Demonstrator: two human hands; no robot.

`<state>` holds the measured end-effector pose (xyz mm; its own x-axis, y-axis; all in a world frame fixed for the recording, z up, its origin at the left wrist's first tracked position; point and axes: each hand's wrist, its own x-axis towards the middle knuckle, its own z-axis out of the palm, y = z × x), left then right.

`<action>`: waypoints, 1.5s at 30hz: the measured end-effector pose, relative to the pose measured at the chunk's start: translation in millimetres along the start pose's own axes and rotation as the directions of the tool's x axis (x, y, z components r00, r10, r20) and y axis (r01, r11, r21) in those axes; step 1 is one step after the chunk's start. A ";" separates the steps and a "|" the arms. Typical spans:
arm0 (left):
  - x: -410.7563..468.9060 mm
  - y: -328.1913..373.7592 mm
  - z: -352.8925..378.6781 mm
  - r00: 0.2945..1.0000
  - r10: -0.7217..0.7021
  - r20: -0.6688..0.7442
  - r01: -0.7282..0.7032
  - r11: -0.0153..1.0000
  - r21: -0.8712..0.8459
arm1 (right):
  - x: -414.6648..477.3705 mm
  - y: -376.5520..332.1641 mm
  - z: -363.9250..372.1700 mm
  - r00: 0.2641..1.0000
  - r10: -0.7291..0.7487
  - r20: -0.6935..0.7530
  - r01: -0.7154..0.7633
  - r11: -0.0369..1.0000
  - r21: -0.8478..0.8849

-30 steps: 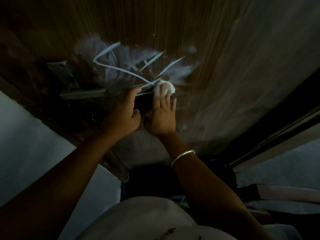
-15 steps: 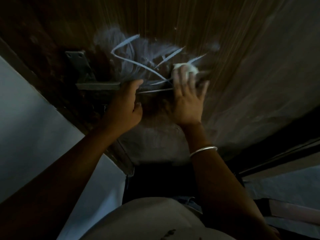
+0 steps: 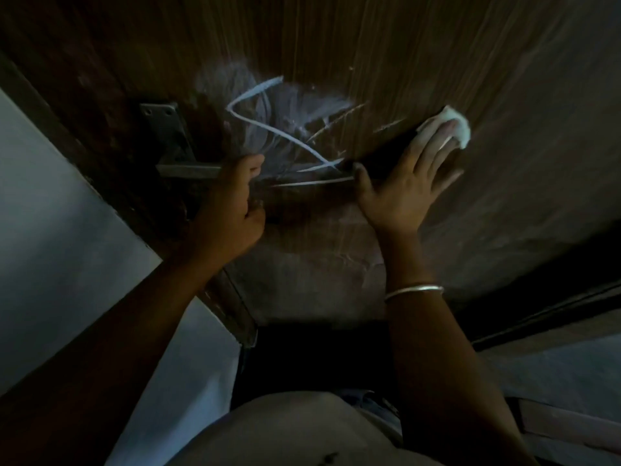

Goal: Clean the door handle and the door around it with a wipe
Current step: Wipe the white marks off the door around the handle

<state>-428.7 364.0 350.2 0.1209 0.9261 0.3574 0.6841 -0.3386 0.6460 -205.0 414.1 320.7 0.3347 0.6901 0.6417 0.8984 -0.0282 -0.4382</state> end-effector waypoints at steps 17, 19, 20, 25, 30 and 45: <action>0.3 2.2 -2.9 0.996 0.060 -0.062 -0.060 0.998 -0.008 | -43.4 -47.1 23.3 0.842 -0.478 0.250 0.500 0.866 -0.031; 0.5 -1.1 -6.5 0.996 0.062 -0.068 -0.061 0.998 0.013 | -45.9 -38.6 23.1 0.835 -0.478 0.272 0.504 0.863 -0.031; 0.3 -3.8 -9.4 0.995 0.057 -0.083 -0.054 0.998 0.030 | -39.9 -32.6 21.1 0.874 -0.424 0.236 0.447 0.893 -0.052; -2.7 -9.2 -16.1 0.986 -0.051 -0.156 0.054 0.998 0.017 | -11.1 -52.0 16.2 0.947 -0.315 0.069 0.319 0.947 -0.048; -1.1 -2.0 -21.3 0.988 -0.017 -0.155 0.027 0.998 0.062 | -40.9 -65.0 23.2 0.728 -0.589 0.351 0.640 0.767 -0.041; 4.1 -9.0 -42.8 0.950 -0.110 -0.292 0.128 0.991 0.042 | -3.2 -72.3 15.5 0.817 -0.556 0.155 0.575 0.806 -0.143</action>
<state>-465.0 363.7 374.7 -0.1701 0.8687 0.4652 0.7235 -0.2104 0.6575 -275.4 425.2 340.5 -0.2696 0.6913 0.6703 0.9569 0.2704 0.1060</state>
